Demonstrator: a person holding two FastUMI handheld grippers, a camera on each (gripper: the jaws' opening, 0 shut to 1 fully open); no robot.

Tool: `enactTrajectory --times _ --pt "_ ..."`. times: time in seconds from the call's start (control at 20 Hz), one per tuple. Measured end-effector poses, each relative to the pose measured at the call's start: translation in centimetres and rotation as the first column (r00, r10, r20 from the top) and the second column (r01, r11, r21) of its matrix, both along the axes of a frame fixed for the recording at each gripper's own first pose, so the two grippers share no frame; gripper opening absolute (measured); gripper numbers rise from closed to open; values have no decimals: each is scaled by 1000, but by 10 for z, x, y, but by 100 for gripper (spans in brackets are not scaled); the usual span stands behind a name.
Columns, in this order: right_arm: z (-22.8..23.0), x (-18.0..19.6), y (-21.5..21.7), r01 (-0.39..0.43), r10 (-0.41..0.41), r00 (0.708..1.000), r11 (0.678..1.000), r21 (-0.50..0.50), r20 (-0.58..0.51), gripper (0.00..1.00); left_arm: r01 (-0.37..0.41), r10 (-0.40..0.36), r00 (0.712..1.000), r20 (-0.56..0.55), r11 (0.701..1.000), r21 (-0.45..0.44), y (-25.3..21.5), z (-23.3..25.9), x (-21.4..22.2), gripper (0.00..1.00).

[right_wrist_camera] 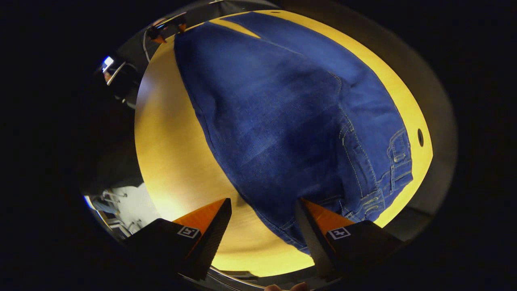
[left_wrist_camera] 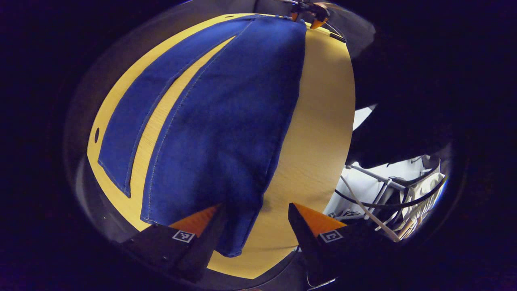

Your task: Grasp the waist and the cuffs of the jeans and fold them to make the two legs overlap; first hold the waist and fold one-third of the jeans toward the cuffs, then hold the cuffs and fold the remaining one-third in the same direction to finish folding.

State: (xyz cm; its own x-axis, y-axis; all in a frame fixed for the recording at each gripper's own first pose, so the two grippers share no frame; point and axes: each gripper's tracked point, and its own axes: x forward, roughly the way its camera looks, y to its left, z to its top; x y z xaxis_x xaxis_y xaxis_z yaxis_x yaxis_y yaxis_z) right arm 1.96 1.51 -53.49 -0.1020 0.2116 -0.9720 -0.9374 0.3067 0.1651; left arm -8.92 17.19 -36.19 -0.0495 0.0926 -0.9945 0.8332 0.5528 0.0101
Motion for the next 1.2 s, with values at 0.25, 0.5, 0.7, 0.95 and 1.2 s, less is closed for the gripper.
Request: enactTrajectory --times 0.25,0.5,0.7,0.95,1.2 --pt "-10 15 3 166 -165 986 984 -68 20 81 -15 15 1000 -1 998 65 9 -7 14 90" --pt "-4 33 2 310 -309 950 950 -19 53 7 -94 91 995 49 994 62 23 -4 36 6" --pt "8 35 3 370 -371 927 929 21 59 6 -119 113 990 88 991 60 25 3 49 6" --pt "67 68 12 536 -554 830 823 188 63 6 -195 190 967 172 981 17 20 37 92 6" --pt "138 152 24 594 -679 721 707 384 136 6 -370 358 864 354 928 -37 34 85 188 9"
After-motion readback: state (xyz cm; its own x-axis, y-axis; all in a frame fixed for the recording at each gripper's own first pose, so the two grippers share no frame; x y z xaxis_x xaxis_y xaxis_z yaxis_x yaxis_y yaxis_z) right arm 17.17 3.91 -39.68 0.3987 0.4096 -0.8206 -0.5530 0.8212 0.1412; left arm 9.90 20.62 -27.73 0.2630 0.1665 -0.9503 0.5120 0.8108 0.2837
